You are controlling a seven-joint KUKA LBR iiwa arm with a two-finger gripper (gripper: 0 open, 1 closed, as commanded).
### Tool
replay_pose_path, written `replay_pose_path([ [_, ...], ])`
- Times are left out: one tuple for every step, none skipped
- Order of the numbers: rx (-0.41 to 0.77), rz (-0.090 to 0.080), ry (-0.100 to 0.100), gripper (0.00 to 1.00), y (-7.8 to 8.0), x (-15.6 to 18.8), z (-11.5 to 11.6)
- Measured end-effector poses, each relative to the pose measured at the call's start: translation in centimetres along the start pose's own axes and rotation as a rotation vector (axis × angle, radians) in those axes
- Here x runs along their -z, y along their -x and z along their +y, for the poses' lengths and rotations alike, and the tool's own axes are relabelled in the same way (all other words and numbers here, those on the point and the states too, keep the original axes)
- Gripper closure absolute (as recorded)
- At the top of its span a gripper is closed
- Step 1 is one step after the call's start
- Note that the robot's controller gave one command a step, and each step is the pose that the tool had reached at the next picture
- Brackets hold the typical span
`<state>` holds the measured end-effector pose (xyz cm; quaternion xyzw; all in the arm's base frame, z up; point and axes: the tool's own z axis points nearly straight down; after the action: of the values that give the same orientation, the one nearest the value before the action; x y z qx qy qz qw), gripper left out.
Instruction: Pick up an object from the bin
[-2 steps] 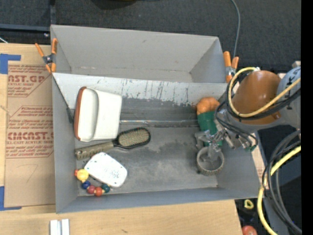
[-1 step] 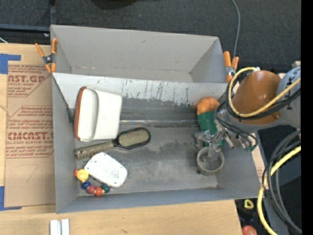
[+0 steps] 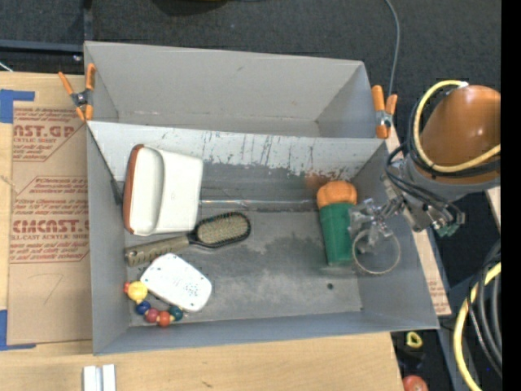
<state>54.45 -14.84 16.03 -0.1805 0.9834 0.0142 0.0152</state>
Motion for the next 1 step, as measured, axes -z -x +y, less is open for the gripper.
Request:
replay_pose_path([
  [0.001, 0.0, -0.001, 1.0, 3.77, 11.16, -0.65],
])
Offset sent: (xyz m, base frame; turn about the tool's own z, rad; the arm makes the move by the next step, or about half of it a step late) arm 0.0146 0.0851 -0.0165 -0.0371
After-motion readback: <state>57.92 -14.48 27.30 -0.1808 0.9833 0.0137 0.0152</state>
